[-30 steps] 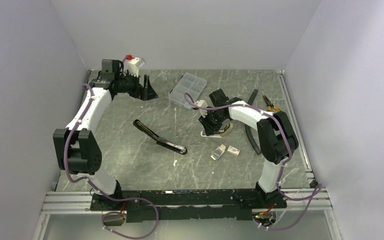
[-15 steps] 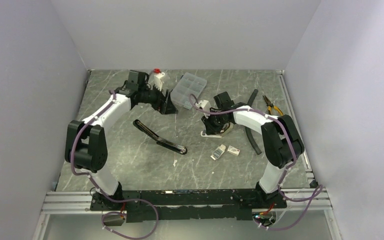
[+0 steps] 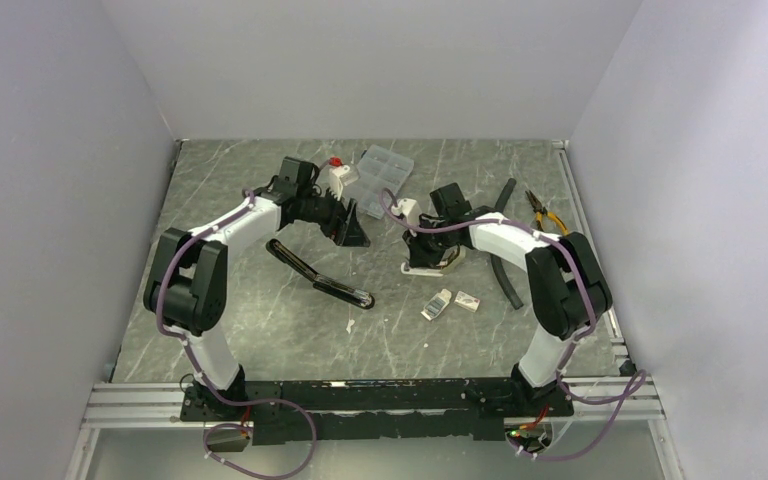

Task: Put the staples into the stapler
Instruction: Pick up the stapler.

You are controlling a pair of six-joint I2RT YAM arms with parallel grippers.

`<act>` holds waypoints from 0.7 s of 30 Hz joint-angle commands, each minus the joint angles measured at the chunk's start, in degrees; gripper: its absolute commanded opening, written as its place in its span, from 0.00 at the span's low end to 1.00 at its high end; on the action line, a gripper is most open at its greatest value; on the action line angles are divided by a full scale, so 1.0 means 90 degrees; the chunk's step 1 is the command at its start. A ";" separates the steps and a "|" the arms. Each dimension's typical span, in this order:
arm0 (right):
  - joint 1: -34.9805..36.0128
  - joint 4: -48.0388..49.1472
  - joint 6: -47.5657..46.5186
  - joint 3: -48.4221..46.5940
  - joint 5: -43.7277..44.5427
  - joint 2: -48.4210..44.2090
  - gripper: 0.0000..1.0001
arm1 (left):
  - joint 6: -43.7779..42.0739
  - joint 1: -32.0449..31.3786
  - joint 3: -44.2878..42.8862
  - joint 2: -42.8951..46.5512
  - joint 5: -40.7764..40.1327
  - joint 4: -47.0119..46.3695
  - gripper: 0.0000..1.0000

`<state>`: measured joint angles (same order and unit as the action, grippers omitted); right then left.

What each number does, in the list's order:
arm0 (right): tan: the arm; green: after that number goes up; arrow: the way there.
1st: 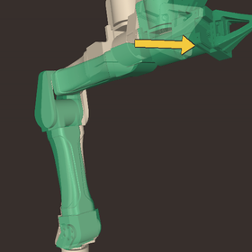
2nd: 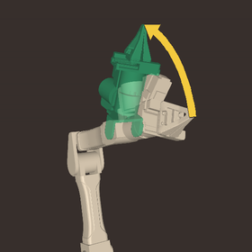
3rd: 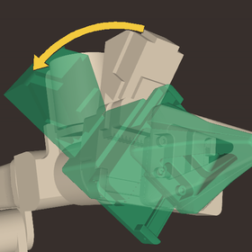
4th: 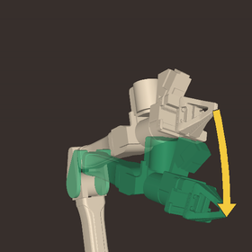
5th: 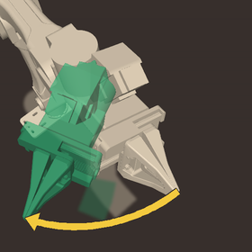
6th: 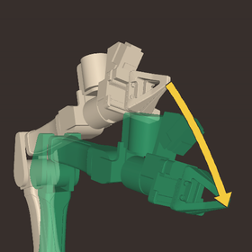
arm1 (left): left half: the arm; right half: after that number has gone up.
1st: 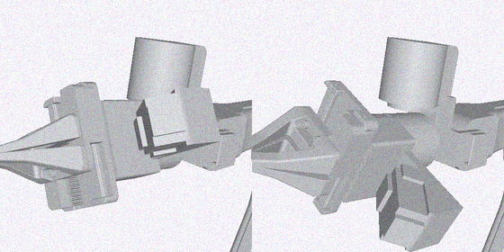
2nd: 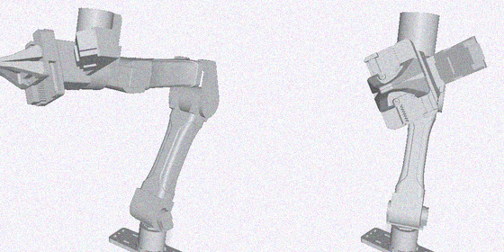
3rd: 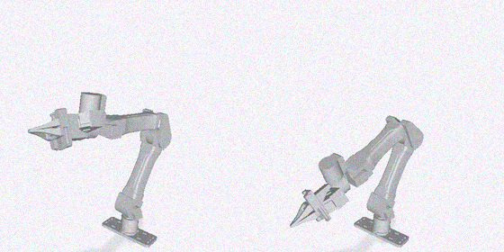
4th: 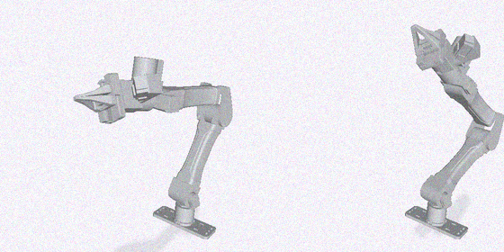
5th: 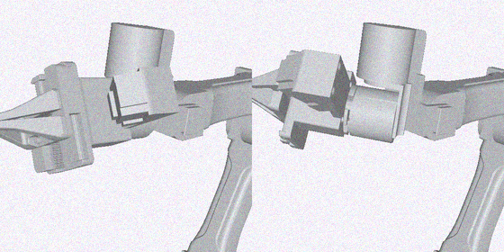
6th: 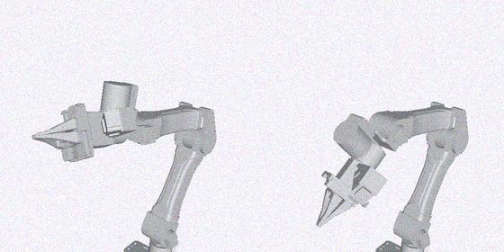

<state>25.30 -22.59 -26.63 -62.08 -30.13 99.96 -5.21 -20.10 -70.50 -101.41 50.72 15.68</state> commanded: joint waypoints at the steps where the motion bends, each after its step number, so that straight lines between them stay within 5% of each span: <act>1: -0.0051 0.0126 -0.0290 -0.0088 -0.0292 -0.0357 0.06 | -0.0182 -0.0033 -0.0041 0.0032 0.0157 -0.0170 0.85; 8: -0.0143 0.0085 -0.0296 -0.0179 -0.0305 -0.0725 0.05 | 0.0165 -0.0033 -0.0076 0.0012 0.0331 -0.0314 0.86; 15: -0.0135 0.0450 0.0117 -0.0204 -0.0069 -0.1296 0.05 | 0.2731 -0.0138 -0.0953 -0.0631 0.0783 -0.0230 0.85; 21: 0.0085 0.0639 0.0312 -0.0233 0.0584 -0.1482 0.05 | 0.3874 -0.0394 -0.1911 -0.1234 0.0932 0.0221 0.82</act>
<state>24.75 -20.34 -25.61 -62.52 -28.71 88.79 18.94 -21.98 -82.59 -111.04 55.92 15.70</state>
